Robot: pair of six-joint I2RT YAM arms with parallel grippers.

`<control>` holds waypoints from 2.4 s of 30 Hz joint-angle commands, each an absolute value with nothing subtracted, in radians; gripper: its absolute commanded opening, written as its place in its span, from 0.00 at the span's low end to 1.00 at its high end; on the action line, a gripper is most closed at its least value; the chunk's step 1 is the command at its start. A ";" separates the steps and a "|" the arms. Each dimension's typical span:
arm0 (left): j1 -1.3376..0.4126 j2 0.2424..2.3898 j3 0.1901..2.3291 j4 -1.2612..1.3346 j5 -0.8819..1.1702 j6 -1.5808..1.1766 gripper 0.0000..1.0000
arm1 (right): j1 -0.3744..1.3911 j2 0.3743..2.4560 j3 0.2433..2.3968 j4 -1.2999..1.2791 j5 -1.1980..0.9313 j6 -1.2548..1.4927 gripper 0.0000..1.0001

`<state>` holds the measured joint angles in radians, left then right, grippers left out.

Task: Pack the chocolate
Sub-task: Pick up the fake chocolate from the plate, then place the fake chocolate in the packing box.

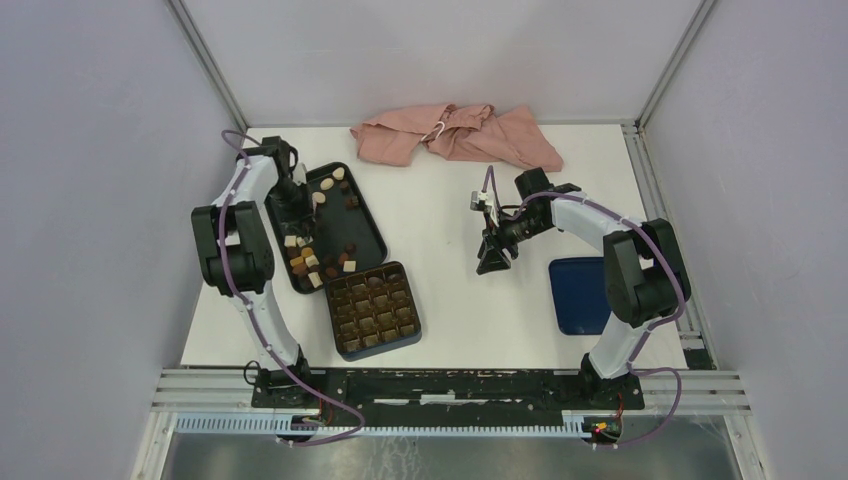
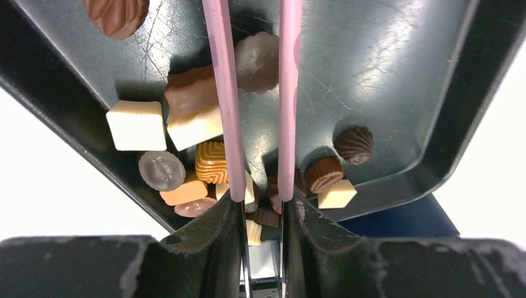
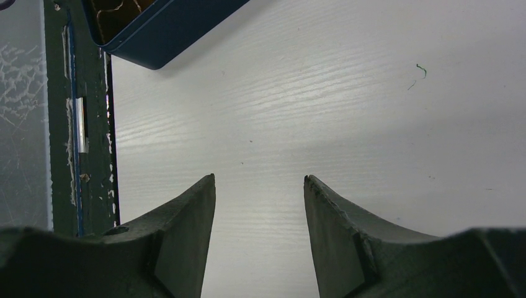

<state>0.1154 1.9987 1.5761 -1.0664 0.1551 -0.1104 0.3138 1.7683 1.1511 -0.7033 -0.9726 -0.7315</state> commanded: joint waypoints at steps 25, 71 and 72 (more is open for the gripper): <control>-0.317 1.081 1.090 -1.037 0.367 -0.493 0.02 | 0.311 1.758 1.193 -0.723 -1.031 -0.772 0.61; -0.576 1.217 0.942 -1.142 0.051 -0.563 0.11 | 0.310 1.752 1.194 -0.730 -1.025 -0.780 0.61; -0.574 1.220 0.940 -1.140 0.049 -0.561 0.12 | 0.311 1.753 1.193 -0.730 -1.025 -0.779 0.61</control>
